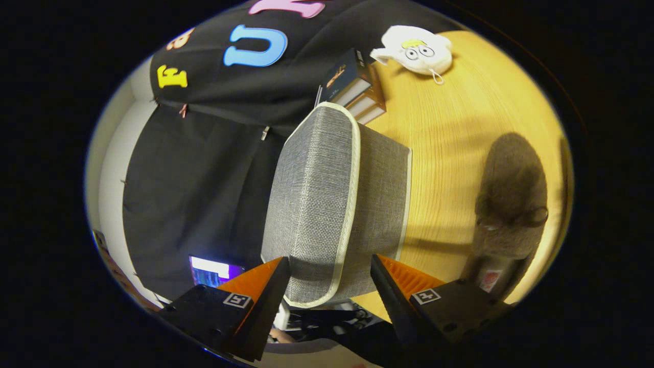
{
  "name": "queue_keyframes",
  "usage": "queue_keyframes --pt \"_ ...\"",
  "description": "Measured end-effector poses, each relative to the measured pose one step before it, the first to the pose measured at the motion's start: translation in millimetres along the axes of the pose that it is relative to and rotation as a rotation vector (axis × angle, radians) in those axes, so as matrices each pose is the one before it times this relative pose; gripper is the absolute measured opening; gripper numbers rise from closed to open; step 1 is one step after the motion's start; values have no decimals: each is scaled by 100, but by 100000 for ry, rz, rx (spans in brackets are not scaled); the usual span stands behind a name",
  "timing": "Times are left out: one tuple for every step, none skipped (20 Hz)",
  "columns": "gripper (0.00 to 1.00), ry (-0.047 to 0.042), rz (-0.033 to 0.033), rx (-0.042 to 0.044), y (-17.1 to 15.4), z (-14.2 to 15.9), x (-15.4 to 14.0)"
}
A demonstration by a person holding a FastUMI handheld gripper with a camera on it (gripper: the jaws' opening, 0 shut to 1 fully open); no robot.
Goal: Open the storage box then place both shoes into the box .Put the left shoe in first, then the right shoe, with the right side of both shoes facing outward in a uniform manner.
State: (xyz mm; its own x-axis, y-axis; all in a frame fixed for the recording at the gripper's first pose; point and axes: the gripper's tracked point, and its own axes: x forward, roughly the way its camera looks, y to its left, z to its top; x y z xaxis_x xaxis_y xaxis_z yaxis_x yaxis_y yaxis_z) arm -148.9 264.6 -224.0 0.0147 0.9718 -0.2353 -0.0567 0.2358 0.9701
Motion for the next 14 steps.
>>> queue_keyframes --pt "98 88 1926 3099 19 -102 83" --pt "98 86 1934 2420 103 -162 151" --pt "98 259 2074 2659 260 -186 234" --pt "97 726 2932 2870 446 -117 13" --pt "96 516 2490 2741 387 -126 590" --pt "95 887 2542 2602 459 -263 194" --pt "95 615 1926 2003 353 -137 562" --pt "95 -573 -306 1161 -183 363 20" --pt "68 342 993 1695 125 -177 674" --pt "68 571 -269 348 -57 7 49" --pt "68 448 637 551 179 -266 -136" --pt "63 949 275 -238 108 -52 -171" --pt "58 292 339 -1406 -3 -310 -367" --pt "46 -1436 -243 -682 64 255 -261"
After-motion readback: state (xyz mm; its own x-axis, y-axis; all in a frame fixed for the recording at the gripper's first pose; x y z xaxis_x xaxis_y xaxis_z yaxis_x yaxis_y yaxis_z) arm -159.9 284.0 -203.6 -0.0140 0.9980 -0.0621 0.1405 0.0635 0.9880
